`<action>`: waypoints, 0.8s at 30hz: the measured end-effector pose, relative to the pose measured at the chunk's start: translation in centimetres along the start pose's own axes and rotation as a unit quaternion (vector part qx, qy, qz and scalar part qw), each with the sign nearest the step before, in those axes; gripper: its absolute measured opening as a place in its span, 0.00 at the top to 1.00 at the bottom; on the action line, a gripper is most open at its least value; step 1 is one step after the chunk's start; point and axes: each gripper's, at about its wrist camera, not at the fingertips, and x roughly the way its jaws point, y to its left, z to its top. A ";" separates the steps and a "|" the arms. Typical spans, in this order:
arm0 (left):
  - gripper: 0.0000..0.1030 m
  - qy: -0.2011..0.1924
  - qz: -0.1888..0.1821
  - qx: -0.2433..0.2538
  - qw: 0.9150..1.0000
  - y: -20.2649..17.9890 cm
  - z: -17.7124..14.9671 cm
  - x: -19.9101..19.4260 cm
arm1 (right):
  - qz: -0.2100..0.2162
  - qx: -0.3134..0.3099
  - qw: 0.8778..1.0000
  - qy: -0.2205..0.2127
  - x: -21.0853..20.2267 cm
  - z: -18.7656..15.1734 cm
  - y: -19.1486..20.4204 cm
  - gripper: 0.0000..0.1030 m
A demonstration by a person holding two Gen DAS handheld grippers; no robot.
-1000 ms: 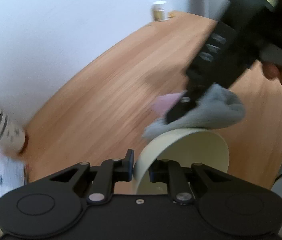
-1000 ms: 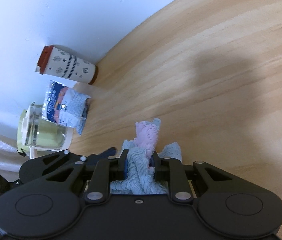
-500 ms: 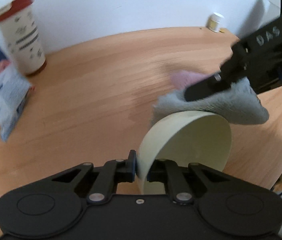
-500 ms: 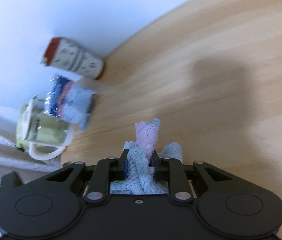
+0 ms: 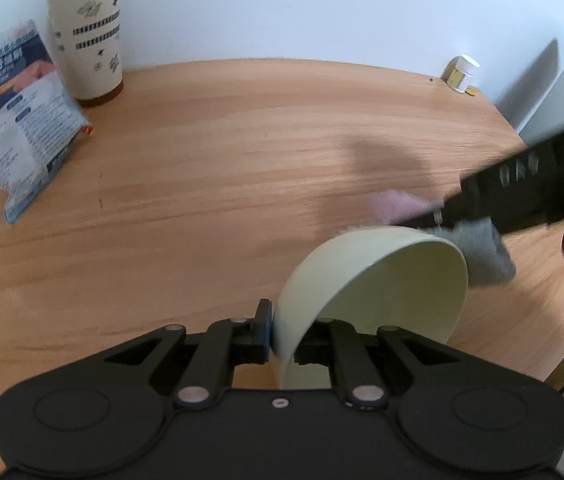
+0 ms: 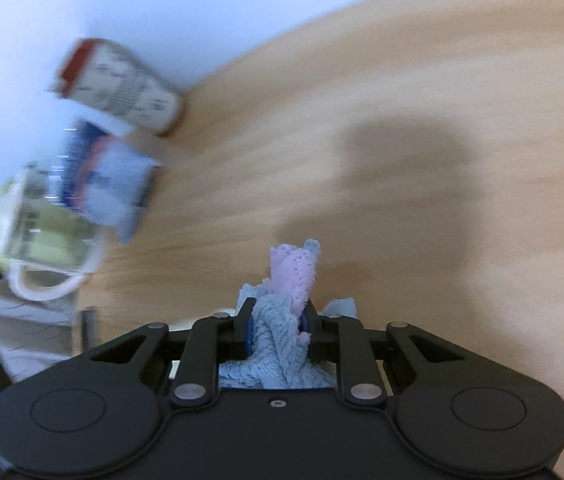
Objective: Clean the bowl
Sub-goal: 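Wipe the bowl's outer bottom with the right tool's cloth while the left tool holds the rim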
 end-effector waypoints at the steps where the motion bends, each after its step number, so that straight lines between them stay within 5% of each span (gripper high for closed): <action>1: 0.91 0.001 0.000 -0.002 1.000 0.1 -0.1 0.0 | -0.003 0.007 1.000 0.003 0.2 -0.2 -0.5 0.77; 7: 0.91 0.005 0.002 -0.017 1.000 0.4 -0.4 0.3 | 0.025 0.017 1.000 -0.007 -0.7 0.3 0.6 0.77; 17: 0.91 0.008 -0.002 -0.043 0.999 1.3 -1.0 0.4 | 0.043 -0.076 0.996 -0.010 -0.2 1.9 7.3 0.76; 24: 0.90 0.003 -0.009 -0.042 0.999 1.2 -0.9 0.4 | 0.023 -0.018 0.999 -0.015 -0.4 2.1 3.9 0.77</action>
